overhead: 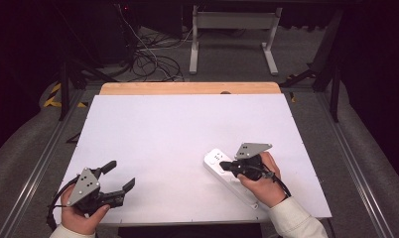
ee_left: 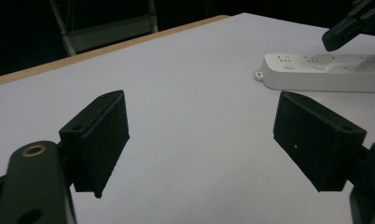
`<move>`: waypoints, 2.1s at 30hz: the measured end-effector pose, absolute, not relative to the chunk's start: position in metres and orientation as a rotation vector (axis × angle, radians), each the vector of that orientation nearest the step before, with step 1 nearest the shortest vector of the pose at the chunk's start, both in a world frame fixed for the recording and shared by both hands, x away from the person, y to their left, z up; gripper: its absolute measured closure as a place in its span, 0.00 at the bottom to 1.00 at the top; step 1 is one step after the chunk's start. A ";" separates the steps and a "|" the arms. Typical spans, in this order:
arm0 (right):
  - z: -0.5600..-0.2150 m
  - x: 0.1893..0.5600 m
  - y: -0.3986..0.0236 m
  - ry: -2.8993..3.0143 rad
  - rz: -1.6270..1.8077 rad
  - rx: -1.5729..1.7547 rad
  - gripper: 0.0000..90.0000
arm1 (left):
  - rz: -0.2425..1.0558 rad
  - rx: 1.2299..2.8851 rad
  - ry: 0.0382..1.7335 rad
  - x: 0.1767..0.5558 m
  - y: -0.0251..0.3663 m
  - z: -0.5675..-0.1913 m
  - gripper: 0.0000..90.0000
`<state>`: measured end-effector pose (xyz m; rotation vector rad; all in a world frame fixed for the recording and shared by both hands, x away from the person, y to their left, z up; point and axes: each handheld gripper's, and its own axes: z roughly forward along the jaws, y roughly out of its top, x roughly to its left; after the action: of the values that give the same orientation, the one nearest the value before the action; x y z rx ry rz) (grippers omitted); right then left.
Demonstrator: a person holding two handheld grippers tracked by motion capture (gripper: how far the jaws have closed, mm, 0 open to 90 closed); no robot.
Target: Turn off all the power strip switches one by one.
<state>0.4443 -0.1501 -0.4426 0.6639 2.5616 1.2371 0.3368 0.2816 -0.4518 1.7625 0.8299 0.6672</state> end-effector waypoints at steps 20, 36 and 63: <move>-0.453 0.451 -0.144 2.596 1.188 0.672 1.00 | 0.667 1.762 0.827 0.337 0.281 -0.452 0.21; -0.456 0.451 -0.142 2.634 1.103 0.661 1.00 | 0.666 1.761 0.828 0.337 0.282 -0.452 0.21; -0.460 0.450 -0.142 2.631 1.111 0.692 1.00 | 0.669 1.763 0.825 0.336 0.282 -0.451 0.21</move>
<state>0.4502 -0.1421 -0.4595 0.6917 2.6312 1.1113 0.3357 0.2817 -0.4511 1.7633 0.8247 0.6687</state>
